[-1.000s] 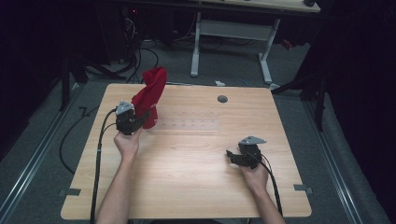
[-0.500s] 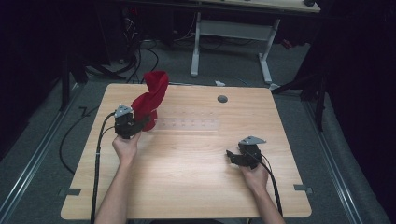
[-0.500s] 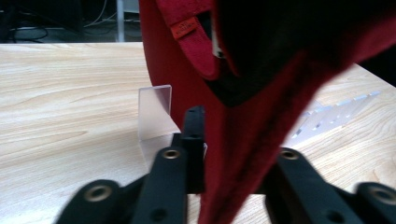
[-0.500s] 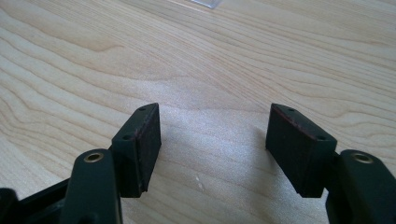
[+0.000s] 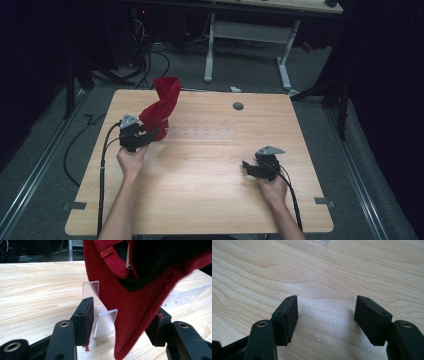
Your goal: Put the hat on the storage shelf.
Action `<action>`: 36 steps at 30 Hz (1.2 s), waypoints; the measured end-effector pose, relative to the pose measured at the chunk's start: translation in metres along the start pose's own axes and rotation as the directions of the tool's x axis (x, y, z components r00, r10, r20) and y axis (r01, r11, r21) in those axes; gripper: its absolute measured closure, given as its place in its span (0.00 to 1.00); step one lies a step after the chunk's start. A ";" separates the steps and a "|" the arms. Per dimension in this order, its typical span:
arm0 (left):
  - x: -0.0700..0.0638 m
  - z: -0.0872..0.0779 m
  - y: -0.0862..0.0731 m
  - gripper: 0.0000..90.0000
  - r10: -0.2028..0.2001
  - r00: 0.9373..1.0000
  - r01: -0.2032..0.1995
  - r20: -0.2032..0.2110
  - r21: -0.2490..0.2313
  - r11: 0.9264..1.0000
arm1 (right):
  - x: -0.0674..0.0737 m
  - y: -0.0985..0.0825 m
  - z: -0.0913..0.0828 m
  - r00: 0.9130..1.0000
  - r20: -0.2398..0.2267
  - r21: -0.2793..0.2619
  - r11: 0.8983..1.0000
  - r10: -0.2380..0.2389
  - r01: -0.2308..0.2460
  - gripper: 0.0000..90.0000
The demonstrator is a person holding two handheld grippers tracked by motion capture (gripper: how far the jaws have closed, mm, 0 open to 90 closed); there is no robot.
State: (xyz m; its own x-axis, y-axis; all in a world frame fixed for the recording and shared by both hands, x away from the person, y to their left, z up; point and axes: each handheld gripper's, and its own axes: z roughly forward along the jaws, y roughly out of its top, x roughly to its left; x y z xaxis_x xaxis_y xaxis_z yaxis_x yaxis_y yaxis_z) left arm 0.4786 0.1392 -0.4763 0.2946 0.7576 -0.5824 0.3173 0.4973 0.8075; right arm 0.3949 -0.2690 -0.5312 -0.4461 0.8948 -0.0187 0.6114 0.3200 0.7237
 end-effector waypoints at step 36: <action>-0.020 -0.046 0.023 0.42 0.059 0.998 -0.059 0.012 -0.019 0.998 | 0.000 0.000 0.000 1.000 0.001 0.000 1.000 0.001 -0.001 0.40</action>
State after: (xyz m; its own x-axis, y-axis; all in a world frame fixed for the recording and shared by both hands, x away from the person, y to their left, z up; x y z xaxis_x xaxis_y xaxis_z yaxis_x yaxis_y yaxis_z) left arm 0.4386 0.1544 -0.4418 0.3235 0.7807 -0.5347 0.2823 0.4597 0.8420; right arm 0.3949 -0.2689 -0.5312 -0.4446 0.8955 -0.0187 0.6121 0.3190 0.7236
